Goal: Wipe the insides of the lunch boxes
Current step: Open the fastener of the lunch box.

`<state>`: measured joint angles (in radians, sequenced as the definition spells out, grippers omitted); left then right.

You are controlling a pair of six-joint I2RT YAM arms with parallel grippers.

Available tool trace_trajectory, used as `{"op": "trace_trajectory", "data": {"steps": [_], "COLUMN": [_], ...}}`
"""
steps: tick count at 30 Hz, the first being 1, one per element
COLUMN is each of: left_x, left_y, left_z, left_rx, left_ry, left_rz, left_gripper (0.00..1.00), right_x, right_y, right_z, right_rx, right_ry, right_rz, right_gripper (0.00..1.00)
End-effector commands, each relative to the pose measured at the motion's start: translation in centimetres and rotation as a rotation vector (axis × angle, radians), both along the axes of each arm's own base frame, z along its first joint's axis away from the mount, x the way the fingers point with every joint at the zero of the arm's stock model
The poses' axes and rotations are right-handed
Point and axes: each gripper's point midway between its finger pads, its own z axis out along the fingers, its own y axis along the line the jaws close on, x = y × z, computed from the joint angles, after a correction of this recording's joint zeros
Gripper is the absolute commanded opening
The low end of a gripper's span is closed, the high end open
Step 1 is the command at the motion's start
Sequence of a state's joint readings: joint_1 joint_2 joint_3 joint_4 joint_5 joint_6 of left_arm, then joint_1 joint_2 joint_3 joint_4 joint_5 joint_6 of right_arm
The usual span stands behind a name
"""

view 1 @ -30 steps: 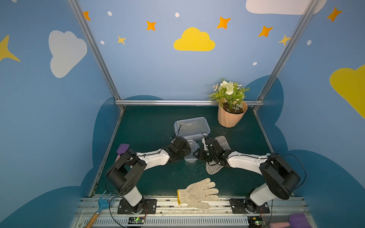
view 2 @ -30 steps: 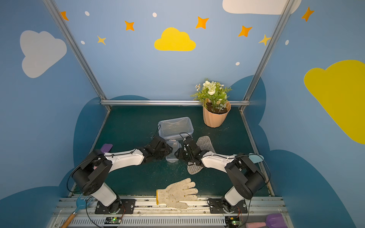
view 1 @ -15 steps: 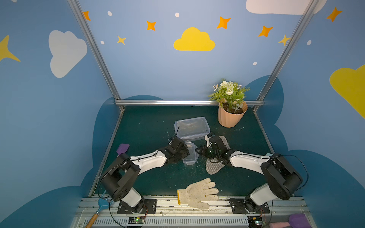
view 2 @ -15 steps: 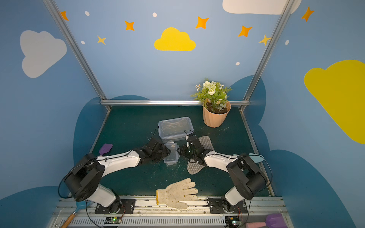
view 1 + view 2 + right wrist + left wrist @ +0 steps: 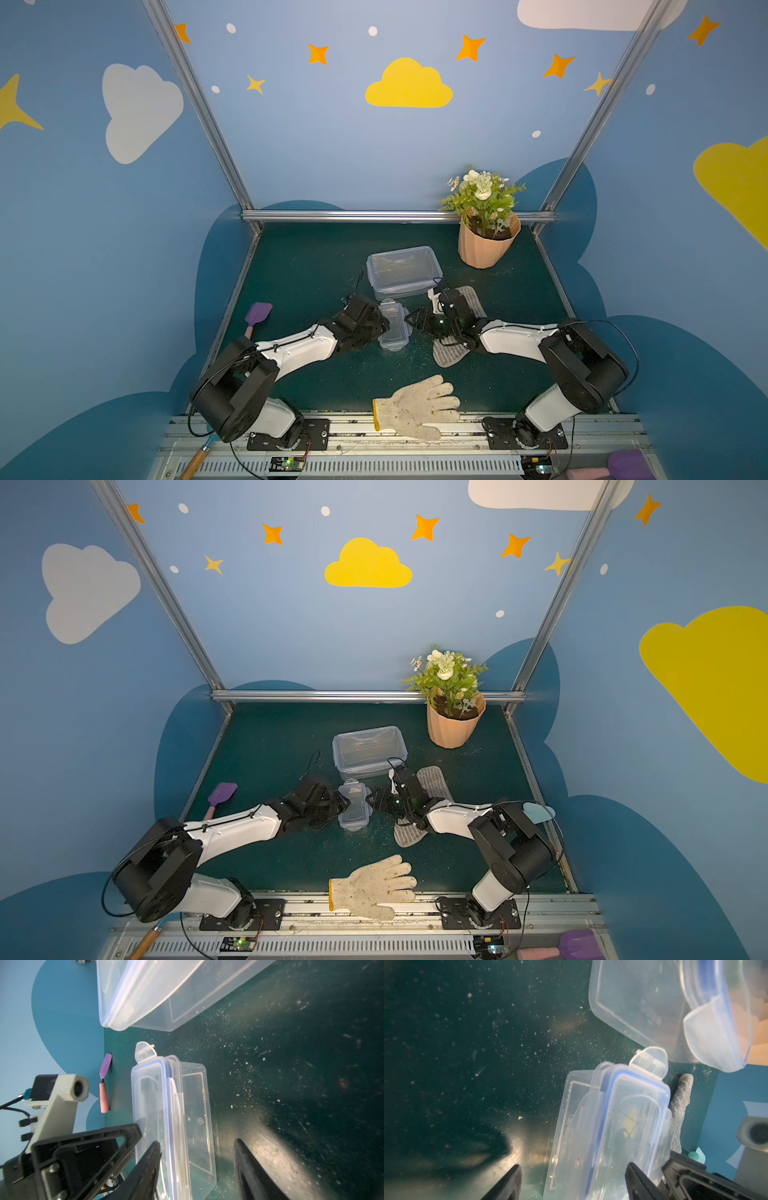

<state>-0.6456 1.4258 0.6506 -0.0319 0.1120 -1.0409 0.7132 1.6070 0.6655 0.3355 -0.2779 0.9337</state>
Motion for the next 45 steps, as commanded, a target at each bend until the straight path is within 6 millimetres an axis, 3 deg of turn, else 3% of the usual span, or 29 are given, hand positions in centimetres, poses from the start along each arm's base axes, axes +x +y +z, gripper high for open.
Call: {"op": "trace_trajectory", "data": {"steps": [1,5,10,14,22,33,45], "left_x": [0.3,0.5,1.2,1.6,2.3,2.4,2.7], "left_y": [0.3,1.2,1.4,0.8,0.6,0.1,-1.7], "left_z": [1.1,1.8,2.5,2.1,2.3,3.2,1.8], "left_rx": [-0.034,-0.084,-0.183,-0.267,-0.4,-0.464,-0.539], "left_ry": [-0.037,-0.081,-0.153,-0.175,-0.244,-0.286,-0.257], "left_rz": [0.021,0.072,0.129,0.155,0.211,0.246,0.244], "left_gripper": [0.79,0.8,0.8,0.79,0.71,0.59,0.52], "right_x": [0.4,0.6,0.0,-1.0,-3.2,-4.4,-5.0], "right_y": [1.6,2.3,2.1,1.6,0.5,-0.4,-1.1], "right_z": [0.7,0.4,0.0,-0.8,-2.5,-2.6,-2.0], "right_rx": [0.036,0.053,0.031,0.001,-0.051,-0.118,-0.148], "right_ry": [-0.016,-0.007,0.005,0.029,0.072,0.08,0.07], "right_rz": [0.035,0.04,0.038,0.035,0.022,0.004,-0.013], "right_gripper": [0.51,0.36,0.1,0.0,0.0,0.0,0.0]}}
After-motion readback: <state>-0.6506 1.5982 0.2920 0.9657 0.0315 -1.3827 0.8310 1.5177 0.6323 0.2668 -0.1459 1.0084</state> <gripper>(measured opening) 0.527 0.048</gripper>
